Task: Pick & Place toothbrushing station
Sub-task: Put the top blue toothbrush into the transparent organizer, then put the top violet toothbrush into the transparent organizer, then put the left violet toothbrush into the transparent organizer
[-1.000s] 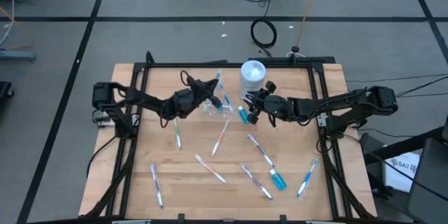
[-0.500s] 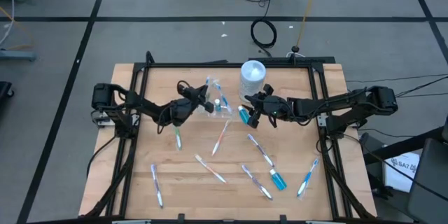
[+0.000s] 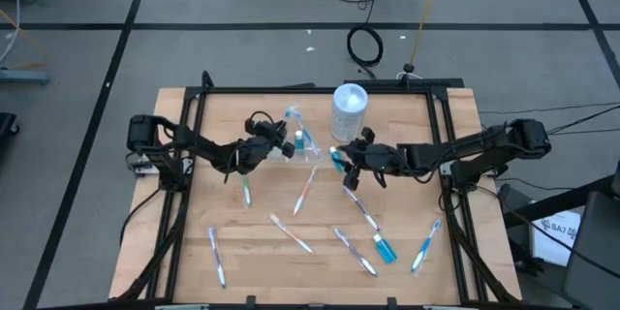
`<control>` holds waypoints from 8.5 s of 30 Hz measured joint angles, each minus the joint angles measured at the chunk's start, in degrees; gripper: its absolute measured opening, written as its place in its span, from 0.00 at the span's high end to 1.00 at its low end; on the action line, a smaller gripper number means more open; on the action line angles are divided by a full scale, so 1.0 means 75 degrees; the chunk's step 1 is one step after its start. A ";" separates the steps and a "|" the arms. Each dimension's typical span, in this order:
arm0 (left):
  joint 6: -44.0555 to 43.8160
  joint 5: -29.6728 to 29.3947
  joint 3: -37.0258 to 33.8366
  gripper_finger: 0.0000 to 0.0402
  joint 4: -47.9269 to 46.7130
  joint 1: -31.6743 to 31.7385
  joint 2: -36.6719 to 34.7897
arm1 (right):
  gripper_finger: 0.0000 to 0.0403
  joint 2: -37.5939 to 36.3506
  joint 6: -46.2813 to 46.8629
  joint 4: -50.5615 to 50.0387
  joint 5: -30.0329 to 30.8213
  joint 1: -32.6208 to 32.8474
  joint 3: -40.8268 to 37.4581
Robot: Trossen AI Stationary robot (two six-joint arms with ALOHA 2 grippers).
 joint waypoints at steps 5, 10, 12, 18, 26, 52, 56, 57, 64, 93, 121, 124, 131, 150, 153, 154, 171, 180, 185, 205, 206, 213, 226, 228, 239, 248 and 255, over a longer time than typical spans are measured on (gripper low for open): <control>0.0219 0.0030 0.0000 0.88 0.0088 -0.0181 0.0000 | 0.61 0.0000 -0.0061 0.0093 0.0047 0.0182 0.0000; 0.0656 0.0056 0.0042 0.88 0.0187 -0.0306 0.0003 | 0.61 0.0000 -0.0081 0.0219 0.0042 0.0153 0.0000; 0.0663 0.0056 0.0101 0.88 0.0184 -0.0318 0.0006 | 0.61 0.0000 -0.0081 0.0224 0.0045 0.0153 0.0000; 0.0811 0.0050 0.0225 0.88 0.0191 -0.0464 0.0006 | 0.61 0.0000 -0.0197 0.0227 0.0042 0.0156 0.0000; 0.1098 -0.0023 0.0280 0.75 0.0166 -0.0499 0.0003 | 0.61 0.0000 -0.0283 0.0230 0.0034 0.0156 0.0000; 0.0719 -0.0176 0.0286 0.43 -0.2712 -0.1579 -0.2427 | 0.61 0.0000 -0.0320 0.1269 -0.0593 0.0627 0.0010; 0.0508 0.0185 0.0286 0.43 -0.3649 -0.1664 -0.3168 | 0.61 0.0000 -0.0315 0.1160 -0.0481 0.0859 0.0264; 0.0508 0.0293 0.0286 0.43 -0.3901 -0.1664 -0.3354 | 0.61 0.0000 -0.0315 0.0986 -0.0353 0.0949 0.0394; 0.0513 0.0653 0.0286 0.43 -0.5222 -0.1583 -0.4260 | 0.61 0.0146 -0.0069 -0.0538 0.1245 0.1600 0.1060; -0.0057 0.0772 0.0286 0.43 -0.5587 -0.1160 -0.4319 | 0.47 0.2198 0.3283 0.0190 -0.0702 0.1823 -0.0879; -0.0054 0.1199 0.0286 0.43 -0.5622 -0.1119 -0.4319 | 0.48 0.2092 0.3424 -0.0414 0.0066 0.1782 -0.0822; -0.0057 0.1199 0.0286 0.43 -0.5625 -0.1119 -0.4319 | 0.48 0.2362 0.3430 -0.0394 0.0063 0.1819 -0.0816; -0.0054 0.1199 0.0286 0.43 -0.5625 -0.1119 -0.4319 | 0.63 0.2422 0.3213 -0.0411 -0.0110 0.1822 -0.0813; -0.0107 0.1427 0.0286 0.43 -0.5624 -0.1120 -0.4319 | 0.99 0.0831 0.0424 0.3366 -0.0198 0.1124 -0.0849; -0.0107 0.1432 0.0286 0.43 -0.5625 -0.1119 -0.4319 | 0.99 0.0761 -0.1013 0.5217 -0.0194 0.0976 -0.0845; -0.0107 0.1432 0.0286 0.43 -0.5625 -0.1119 -0.4319 | 0.99 0.0761 -0.1455 0.5788 -0.0200 0.0909 -0.0842; 0.0077 0.1429 0.0286 0.43 -0.5625 -0.1120 -0.4319 | 1.00 0.1462 -0.2026 0.7260 -0.0983 -0.0769 -0.0831; 0.0077 0.1435 0.0286 0.43 -0.5625 -0.1119 -0.4319 | 1.00 0.2480 -0.1632 0.7220 -0.0576 -0.0902 -0.0836; -0.0122 0.1733 0.0286 0.43 -0.5622 -0.1119 -0.4319 | 1.00 0.2632 -0.1375 0.6841 -0.0587 -0.0899 -0.0833; -0.0694 0.2516 0.0283 0.43 -0.4788 -0.2011 -0.4319 | 0.72 0.2317 -0.1517 0.5870 -0.0592 -0.0858 -0.0842; -0.0586 0.2516 0.0283 0.43 -0.4757 -0.2081 -0.4319 | 0.70 0.2202 -0.1515 0.5813 -0.0586 -0.0836 -0.0841; -0.0357 0.2503 0.0283 0.43 -0.4759 -0.2538 -0.4319 | 0.60 0.1022 -0.1518 0.5150 -0.0588 -0.0581 -0.0836; -0.2965 0.1734 0.1882 0.43 -0.8202 -0.3849 -0.4319 | 0.58 0.0097 -0.3012 0.5242 -0.0581 -0.0536 -0.0836; -0.3854 0.1829 0.2038 0.43 -0.8804 -0.3954 -0.4319 | 0.58 0.0062 -0.3274 0.5315 -0.0575 -0.0568 -0.0836; -1.0175 0.4285 0.2079 0.43 -1.1068 -0.4653 -0.3785 | 0.57 0.0032 -0.3677 0.6070 -0.0581 -0.1074 -0.0836; -1.3542 0.6050 0.2081 0.43 -1.1403 -0.5607 -0.2747 | 0.57 0.0032 -0.3663 0.6129 -0.0579 -0.1580 -0.0836; -1.5973 0.6436 0.2081 0.43 -1.1546 -0.6502 -0.2728 | 0.57 0.0032 -0.3625 0.6219 -0.0580 -0.1777 -0.0836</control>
